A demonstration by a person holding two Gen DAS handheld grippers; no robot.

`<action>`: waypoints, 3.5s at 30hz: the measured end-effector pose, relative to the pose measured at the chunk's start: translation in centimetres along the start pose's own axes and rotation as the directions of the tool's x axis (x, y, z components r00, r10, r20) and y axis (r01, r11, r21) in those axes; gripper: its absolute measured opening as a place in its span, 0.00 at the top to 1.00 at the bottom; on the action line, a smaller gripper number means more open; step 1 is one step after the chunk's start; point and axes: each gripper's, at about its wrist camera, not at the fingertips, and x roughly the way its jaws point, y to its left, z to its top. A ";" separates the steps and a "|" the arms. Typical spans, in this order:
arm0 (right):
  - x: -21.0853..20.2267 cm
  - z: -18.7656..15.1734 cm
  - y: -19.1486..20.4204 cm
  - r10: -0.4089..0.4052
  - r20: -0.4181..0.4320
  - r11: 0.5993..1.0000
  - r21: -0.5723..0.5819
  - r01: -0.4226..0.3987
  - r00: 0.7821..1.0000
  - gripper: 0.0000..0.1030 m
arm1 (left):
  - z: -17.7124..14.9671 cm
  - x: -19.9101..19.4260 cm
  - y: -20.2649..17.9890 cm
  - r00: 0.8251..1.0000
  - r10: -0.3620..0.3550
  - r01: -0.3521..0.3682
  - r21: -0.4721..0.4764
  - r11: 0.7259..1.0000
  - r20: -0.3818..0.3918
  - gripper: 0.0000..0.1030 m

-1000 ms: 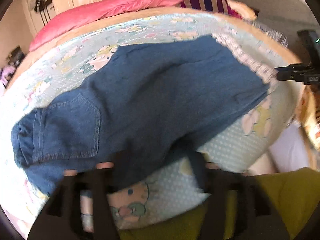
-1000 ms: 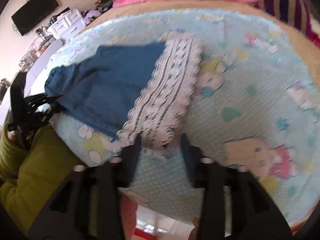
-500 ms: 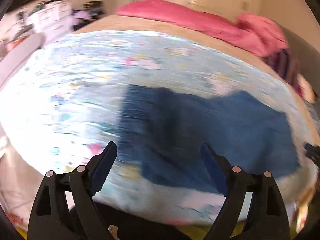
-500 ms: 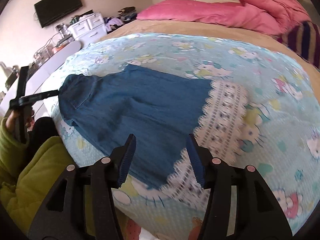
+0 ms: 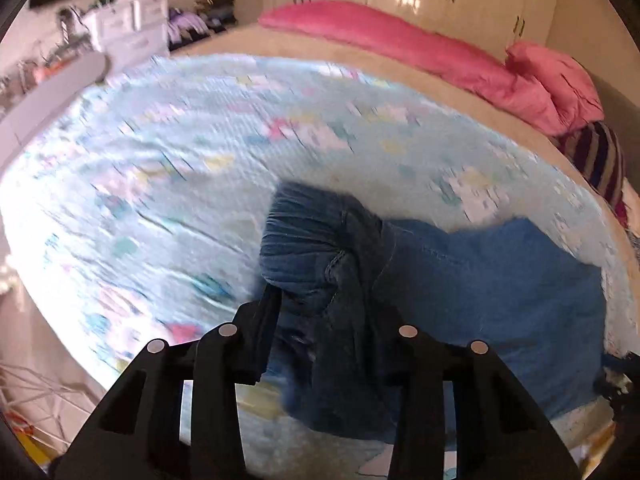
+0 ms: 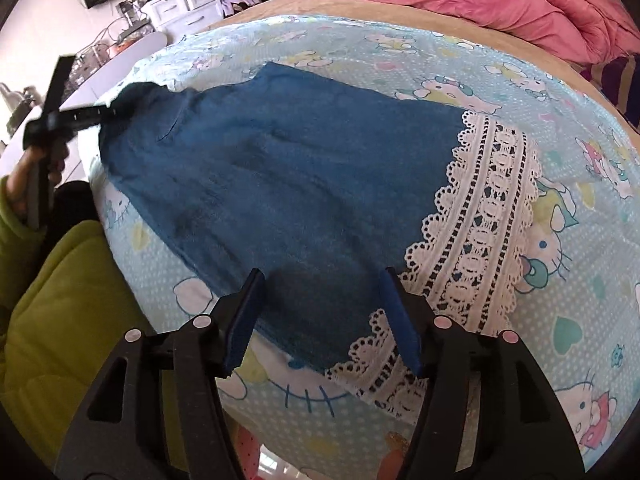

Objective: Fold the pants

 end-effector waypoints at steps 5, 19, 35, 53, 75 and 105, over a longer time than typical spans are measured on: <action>0.2 -0.2 0.0 0.001 -0.004 1.000 0.002 -0.001 1.000 0.48 | -0.4 1.9 1.4 0.999 -0.023 0.021 -0.048 0.999 -0.049 0.61; -2.5 0.9 -0.2 -0.011 0.086 1.000 0.017 0.010 0.996 0.44 | -0.5 -5.5 -0.2 0.982 -0.098 0.106 -0.046 0.993 0.163 0.44; -1.4 2.9 -2.5 -0.063 0.117 0.996 0.077 0.054 0.991 0.39 | -5.8 1.9 -12.0 0.964 -0.193 0.236 0.259 0.937 -0.181 0.27; -0.3 3.1 -3.4 -0.062 0.108 0.996 0.072 0.054 0.992 0.37 | 3.2 2.3 -16.5 0.955 -0.270 0.294 0.308 0.905 -0.121 0.27; 3.1 4.4 -5.9 -0.101 0.015 0.984 0.147 0.098 0.995 0.37 | 6.1 10.0 -20.1 0.900 -0.398 0.435 0.319 0.842 -0.177 0.94; 1.0 6.8 -15.0 -0.008 0.173 0.924 0.378 -0.058 0.985 0.85 | 3.7 10.4 -21.0 0.948 -0.299 0.316 0.413 0.854 -0.107 0.92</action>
